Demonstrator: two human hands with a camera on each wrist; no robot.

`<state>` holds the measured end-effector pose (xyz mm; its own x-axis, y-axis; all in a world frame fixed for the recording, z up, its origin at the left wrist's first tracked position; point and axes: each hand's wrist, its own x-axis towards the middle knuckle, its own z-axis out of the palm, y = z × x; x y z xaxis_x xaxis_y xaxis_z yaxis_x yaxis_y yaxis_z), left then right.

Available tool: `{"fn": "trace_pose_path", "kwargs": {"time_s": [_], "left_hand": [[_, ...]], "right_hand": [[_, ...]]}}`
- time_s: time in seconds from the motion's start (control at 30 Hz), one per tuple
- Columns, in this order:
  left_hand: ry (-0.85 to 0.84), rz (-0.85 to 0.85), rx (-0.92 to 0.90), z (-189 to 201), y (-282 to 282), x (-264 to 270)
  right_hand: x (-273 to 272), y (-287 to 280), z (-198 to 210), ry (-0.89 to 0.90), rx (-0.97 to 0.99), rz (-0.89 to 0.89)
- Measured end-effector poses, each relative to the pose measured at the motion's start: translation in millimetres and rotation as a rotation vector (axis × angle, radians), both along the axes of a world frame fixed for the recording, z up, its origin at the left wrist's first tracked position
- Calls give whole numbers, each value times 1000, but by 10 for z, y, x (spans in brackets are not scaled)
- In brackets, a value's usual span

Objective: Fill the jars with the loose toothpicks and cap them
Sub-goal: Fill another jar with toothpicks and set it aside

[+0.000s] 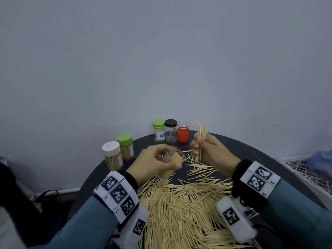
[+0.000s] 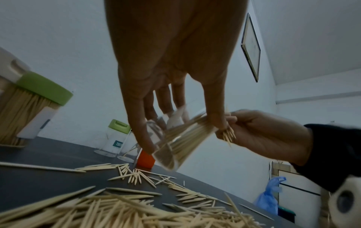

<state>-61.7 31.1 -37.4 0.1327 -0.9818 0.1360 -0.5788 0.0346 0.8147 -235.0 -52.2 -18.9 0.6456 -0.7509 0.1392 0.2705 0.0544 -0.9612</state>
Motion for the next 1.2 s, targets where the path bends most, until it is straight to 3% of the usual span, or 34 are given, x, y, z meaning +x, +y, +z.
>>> {"fn": "trace_pose_path", "kwargs": {"time_s": [0.27, 0.4, 0.73, 1.2], "left_hand": [[-54, -41, 19, -21, 12, -93], [18, -65, 7, -26, 19, -137], [96, -59, -49, -14, 20, -122], [99, -75, -46, 3, 36, -124]], "right_hand": [[120, 71, 107, -170, -117, -77], [159, 195, -37, -57, -214, -70], [168, 285, -144, 157, -153, -19], [178, 238, -161, 139, -99, -88]]}}
